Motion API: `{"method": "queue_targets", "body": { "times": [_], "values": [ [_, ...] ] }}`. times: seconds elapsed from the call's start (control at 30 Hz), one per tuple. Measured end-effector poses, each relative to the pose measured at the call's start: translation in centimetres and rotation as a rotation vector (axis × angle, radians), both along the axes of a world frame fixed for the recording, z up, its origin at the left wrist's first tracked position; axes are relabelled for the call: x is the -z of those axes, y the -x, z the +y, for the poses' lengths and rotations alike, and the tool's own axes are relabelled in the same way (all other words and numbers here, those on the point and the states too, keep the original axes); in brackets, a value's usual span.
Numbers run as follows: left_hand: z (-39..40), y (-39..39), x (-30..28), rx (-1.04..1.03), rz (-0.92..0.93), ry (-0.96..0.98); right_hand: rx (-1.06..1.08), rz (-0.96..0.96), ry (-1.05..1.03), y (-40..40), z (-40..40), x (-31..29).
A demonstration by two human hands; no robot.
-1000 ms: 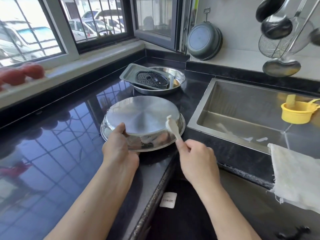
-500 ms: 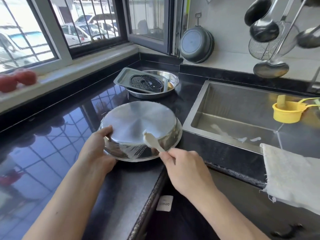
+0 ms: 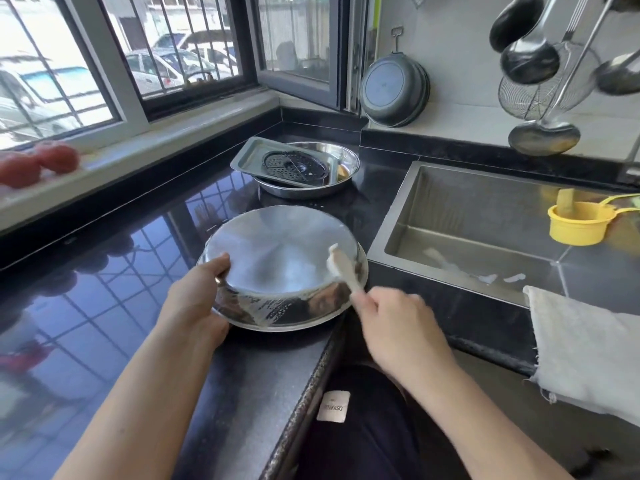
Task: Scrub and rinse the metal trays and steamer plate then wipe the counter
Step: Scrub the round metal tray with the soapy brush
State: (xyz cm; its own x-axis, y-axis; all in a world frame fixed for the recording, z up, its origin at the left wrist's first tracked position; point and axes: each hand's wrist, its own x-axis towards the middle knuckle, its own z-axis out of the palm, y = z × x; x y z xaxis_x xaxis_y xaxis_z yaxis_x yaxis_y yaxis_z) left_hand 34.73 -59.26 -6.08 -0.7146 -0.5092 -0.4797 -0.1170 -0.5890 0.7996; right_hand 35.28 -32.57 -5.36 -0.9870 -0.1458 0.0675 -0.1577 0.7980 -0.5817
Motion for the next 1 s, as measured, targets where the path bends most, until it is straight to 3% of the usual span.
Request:
{"method": "queue_targets", "body": {
  "times": [0.07,0.2,0.4,0.57,0.77,1.0],
  "values": [
    [-0.1,0.1,0.0,-0.015,-0.013,0.002,-0.039,-0.018,0.039,-1.1,-0.8,0.4],
    [0.0,0.1,-0.3,0.008,-0.02,0.005,0.112,-0.084,0.068,1.6,1.1,0.4],
    [-0.7,0.0,-0.8,0.027,-0.044,0.064,-0.069,-0.259,-0.001,3.0,1.6,-1.5],
    [-1.4,-0.2,0.0,0.018,-0.062,0.107,-0.05,-0.347,0.043,7.6,1.0,-2.8],
    [-1.2,0.1,-0.1,-0.012,-0.057,0.107,-0.137,-0.579,0.147,2.1,2.1,-2.5],
    [-0.3,-0.2,-0.5,-0.004,-0.044,0.121,0.021,-0.594,0.196,8.3,0.9,-2.9]
  ]
}}
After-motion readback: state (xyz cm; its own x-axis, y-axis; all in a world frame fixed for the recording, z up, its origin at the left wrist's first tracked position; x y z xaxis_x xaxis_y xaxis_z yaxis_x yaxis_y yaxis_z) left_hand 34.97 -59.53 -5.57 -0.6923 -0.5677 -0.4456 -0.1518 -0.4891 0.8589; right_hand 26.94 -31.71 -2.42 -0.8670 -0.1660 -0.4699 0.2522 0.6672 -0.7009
